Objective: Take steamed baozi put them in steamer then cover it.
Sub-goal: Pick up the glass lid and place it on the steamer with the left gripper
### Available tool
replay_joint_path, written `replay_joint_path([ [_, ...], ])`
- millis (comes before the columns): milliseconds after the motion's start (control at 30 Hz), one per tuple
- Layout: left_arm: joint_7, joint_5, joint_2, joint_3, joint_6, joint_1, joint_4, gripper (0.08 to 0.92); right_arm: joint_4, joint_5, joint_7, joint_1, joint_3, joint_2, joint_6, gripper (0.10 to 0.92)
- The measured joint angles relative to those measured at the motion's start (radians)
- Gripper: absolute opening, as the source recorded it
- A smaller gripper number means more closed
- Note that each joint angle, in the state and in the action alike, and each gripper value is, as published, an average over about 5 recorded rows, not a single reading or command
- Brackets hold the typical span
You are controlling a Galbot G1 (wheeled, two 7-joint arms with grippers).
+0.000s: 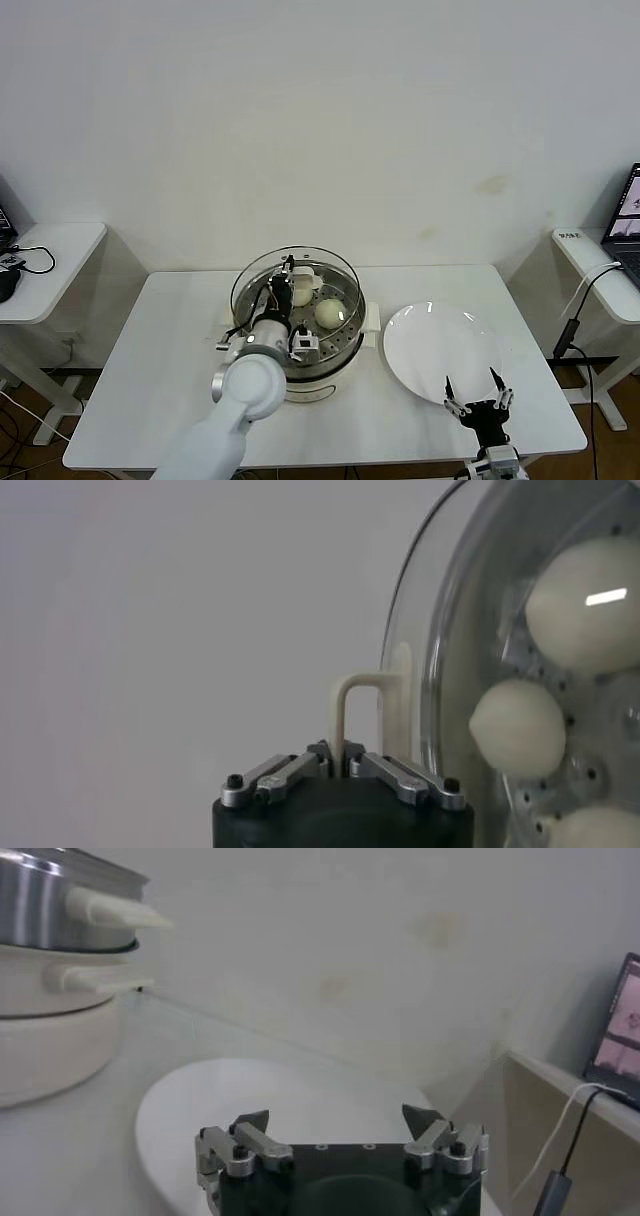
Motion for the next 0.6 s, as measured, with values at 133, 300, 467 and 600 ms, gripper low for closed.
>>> replay_joint_path([
  [133, 0.003, 0.023, -0.013, -0.002, -0.006, 0.015, 0.001, 0.141, -0.002, -0.002, 0.000, -0.001, -0.001, 0.000, 0.002, 0.823],
  [300, 0.006, 0.042, -0.024, -0.005, -0.011, 0.038, -0.002, 0.141, -0.007, -0.005, 0.001, -0.002, -0.004, 0.001, 0.004, 0.823],
  [467, 0.008, 0.055, -0.029, -0.005, -0.016, 0.058, -0.003, 0.141, -0.008, -0.006, 0.001, -0.002, -0.008, 0.001, 0.005, 0.823],
  [600, 0.006, 0.062, -0.035, -0.007, -0.020, 0.065, 0.005, 0.141, -0.010, -0.007, 0.001, -0.002, -0.009, 0.000, 0.006, 0.823],
])
